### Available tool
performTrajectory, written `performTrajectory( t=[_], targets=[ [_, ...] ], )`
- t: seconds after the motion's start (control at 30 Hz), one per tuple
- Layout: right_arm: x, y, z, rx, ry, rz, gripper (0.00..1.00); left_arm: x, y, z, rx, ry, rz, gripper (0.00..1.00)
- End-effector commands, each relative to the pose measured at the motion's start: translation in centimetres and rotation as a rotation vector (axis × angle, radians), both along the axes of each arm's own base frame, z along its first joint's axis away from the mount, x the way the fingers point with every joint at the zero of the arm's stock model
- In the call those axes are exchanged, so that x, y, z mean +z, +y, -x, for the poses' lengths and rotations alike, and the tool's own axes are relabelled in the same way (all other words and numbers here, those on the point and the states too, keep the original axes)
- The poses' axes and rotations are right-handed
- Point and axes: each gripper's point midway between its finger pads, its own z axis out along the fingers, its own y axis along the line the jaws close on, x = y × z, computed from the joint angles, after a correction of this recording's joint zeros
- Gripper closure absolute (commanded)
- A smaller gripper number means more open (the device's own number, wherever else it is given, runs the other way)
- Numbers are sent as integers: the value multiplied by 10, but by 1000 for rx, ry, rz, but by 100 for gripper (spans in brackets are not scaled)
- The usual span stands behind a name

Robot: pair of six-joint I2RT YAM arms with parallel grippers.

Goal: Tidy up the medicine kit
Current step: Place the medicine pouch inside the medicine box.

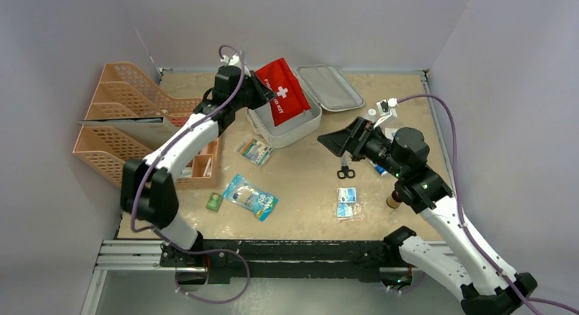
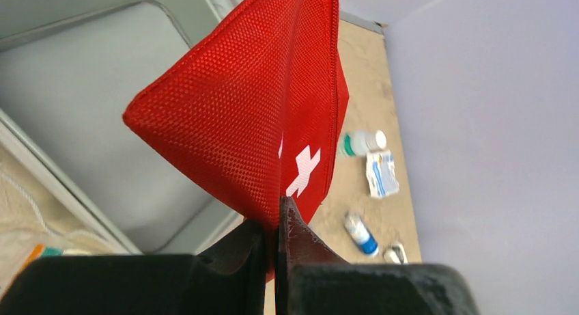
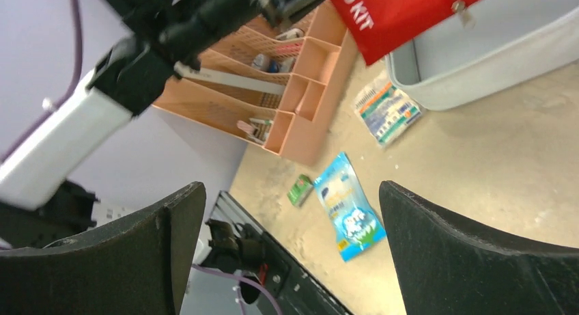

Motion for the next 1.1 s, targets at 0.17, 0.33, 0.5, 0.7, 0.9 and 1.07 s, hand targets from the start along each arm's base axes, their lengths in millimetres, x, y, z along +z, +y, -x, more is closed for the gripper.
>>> performTrajectory(
  t=[0.17,0.33,0.5,0.7,0.9,1.07],
  targets=[
    [7,-26,20,-35,-85,107,1,-37,-4,-83,132,111,50,100],
    [13,-31,25,-35,-103,131,1,-64,-3,-108,142,154,40,100],
    [15,-36,27,-51,-115,147,1,-95,-8,-118,115,201,32,100],
    [9,-33,25,-42,-93,143,1,-125,-14,-126,80,246,-2,100],
    [11,-32,25,-41,-95,149,1,-150,-16,-129,58,304,-4,94],
    [12,-33,24,-43,-96,155,1,-156,-13,-131,54,314,-16,72]
  ],
)
